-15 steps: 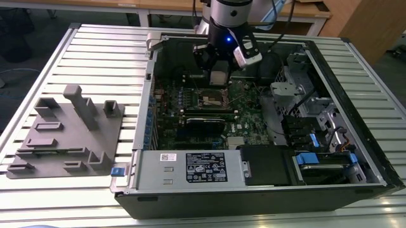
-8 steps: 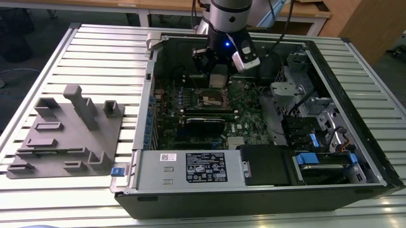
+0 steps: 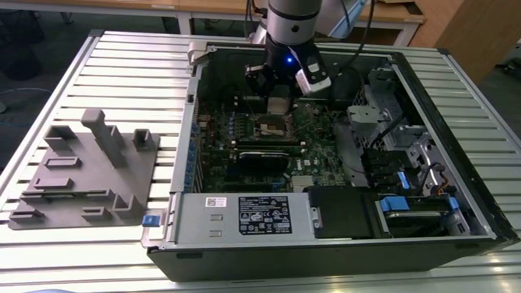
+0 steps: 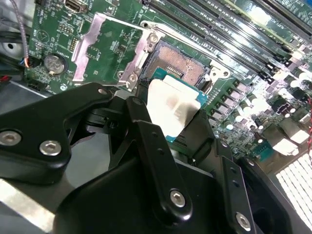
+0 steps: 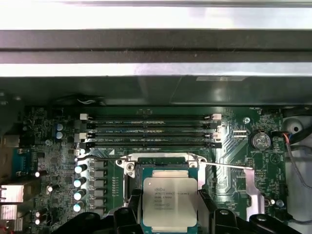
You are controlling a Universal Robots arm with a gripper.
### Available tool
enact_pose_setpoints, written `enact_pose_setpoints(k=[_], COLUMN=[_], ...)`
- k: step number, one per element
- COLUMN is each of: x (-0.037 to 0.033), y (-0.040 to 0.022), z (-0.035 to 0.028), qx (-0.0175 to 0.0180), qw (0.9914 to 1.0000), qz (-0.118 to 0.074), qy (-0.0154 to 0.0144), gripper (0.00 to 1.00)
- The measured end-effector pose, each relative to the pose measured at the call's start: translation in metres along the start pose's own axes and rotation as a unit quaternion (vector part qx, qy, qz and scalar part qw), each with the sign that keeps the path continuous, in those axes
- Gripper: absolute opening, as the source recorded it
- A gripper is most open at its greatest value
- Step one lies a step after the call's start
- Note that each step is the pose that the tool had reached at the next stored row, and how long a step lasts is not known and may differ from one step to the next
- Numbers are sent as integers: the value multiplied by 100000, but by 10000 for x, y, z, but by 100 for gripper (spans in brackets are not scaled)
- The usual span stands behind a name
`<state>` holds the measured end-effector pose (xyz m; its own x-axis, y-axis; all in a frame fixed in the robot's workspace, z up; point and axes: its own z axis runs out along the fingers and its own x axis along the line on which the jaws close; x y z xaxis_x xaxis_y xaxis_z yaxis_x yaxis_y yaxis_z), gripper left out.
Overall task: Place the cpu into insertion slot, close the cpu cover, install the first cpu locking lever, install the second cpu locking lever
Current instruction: 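Place the cpu into insertion slot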
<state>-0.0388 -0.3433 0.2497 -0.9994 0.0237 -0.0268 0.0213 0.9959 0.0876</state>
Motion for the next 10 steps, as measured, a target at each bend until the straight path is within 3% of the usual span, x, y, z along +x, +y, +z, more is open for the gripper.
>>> enact_pose_setpoints(k=[5,10], x=[9,10], y=[-8,-8], z=[84,90], qx=[0,5], qw=[100000,100000], qz=[-5,0], qy=[2,3], gripper=[54,54])
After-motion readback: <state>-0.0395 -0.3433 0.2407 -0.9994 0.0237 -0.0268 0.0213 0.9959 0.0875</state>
